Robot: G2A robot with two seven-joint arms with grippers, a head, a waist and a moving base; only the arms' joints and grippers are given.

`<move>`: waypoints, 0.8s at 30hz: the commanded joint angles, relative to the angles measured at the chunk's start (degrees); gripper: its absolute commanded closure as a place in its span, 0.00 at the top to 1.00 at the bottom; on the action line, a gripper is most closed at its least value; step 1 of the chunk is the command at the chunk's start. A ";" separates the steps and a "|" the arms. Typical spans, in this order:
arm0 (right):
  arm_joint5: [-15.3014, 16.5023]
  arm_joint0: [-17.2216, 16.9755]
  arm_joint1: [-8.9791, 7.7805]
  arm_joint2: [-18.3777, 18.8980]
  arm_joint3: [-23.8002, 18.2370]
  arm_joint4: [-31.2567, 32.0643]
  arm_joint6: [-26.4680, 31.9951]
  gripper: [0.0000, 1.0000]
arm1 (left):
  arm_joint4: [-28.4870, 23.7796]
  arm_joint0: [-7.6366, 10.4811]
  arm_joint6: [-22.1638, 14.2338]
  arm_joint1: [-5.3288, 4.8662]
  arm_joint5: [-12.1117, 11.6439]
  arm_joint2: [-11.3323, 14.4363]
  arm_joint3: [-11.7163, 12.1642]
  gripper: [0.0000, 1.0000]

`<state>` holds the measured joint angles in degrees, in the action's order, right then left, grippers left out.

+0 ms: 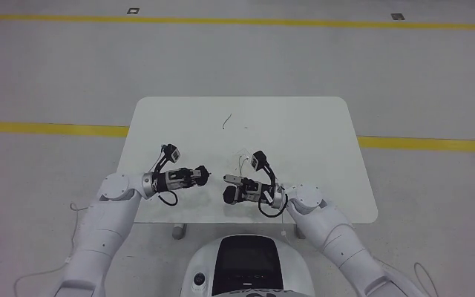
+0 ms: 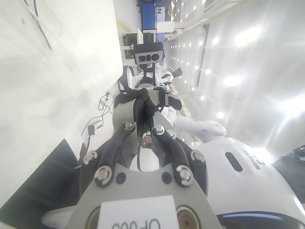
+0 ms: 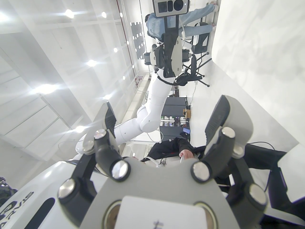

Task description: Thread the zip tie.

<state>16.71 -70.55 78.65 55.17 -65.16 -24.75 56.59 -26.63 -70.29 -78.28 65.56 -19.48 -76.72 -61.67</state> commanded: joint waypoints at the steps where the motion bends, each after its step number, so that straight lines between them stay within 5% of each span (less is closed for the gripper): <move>1: 0.00 0.00 0.00 0.00 0.00 0.00 0.00 1.00 | 0.07 0.07 -0.50 -0.16 0.00 -0.17 -0.35 0.00; 24: 0.00 0.00 0.00 0.00 0.00 0.00 0.00 1.00 | 0.38 0.25 -0.46 -0.24 0.00 -0.43 -0.61 0.00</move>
<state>16.71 -70.55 78.65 55.17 -65.16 -24.75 56.59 -26.26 -70.04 -78.74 65.33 -19.48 -77.16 -62.28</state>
